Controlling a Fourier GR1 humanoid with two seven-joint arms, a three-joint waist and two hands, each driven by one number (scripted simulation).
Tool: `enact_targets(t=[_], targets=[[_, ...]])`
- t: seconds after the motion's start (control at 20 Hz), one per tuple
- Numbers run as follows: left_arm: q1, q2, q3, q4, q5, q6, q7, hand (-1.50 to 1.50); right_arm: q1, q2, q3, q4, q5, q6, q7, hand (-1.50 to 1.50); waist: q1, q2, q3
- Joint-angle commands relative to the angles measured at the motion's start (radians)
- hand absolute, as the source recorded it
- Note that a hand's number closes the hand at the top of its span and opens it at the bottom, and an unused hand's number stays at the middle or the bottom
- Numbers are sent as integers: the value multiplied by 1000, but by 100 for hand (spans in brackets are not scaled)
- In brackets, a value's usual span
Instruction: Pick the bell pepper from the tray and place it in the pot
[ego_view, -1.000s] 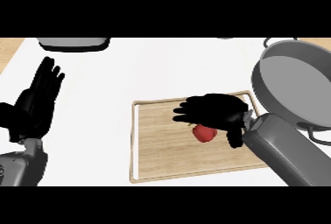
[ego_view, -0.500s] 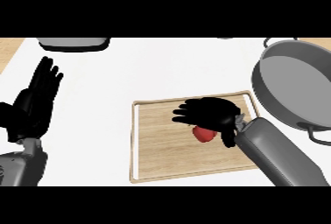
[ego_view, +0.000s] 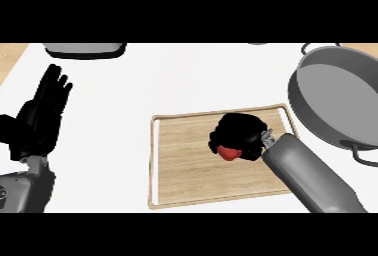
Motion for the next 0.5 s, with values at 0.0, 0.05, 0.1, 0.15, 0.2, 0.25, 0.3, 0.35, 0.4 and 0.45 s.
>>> enact_targets(t=[0.0,0.05,0.1,0.15,0.2,0.25,0.3,0.35,0.4,0.45], targets=[[19,-41,-22,19,-34,4,-33,0,-22,54,-11,93,64,-43,-52,150,0,1,0],[-28,-20,2,24,-35,14,9,0,78,31,15,-38,75,-26,-22,150,-7,0,0],[26,-20,15,15,-8,-30,-38,0,57,-13,-30,0,69,-44,-91,150,-4,0,0],[-10,-19,20,27,-18,-16,-32,0,20,42,-8,92,101,-77,-94,150,-1,1,0],[71,-13,4,-101,-10,-20,26,0,-49,79,-27,109,100,-33,-77,150,7,0,0],[36,-8,19,-79,5,-31,45,0,81,18,-10,6,106,-70,-101,150,-3,-1,0],[35,-30,21,4,-17,-41,-58,0,-13,66,-59,80,111,-43,-112,150,-1,1,0],[39,-23,26,-10,-32,-30,-30,0,39,60,-42,-5,139,-27,-79,150,-4,0,0],[30,-10,21,-6,-16,-37,-8,0,103,78,-78,-18,89,-7,41,150,-12,-2,0],[15,-5,42,-24,-6,-18,5,0,100,110,-161,-22,33,44,122,150,-25,-7,0]])
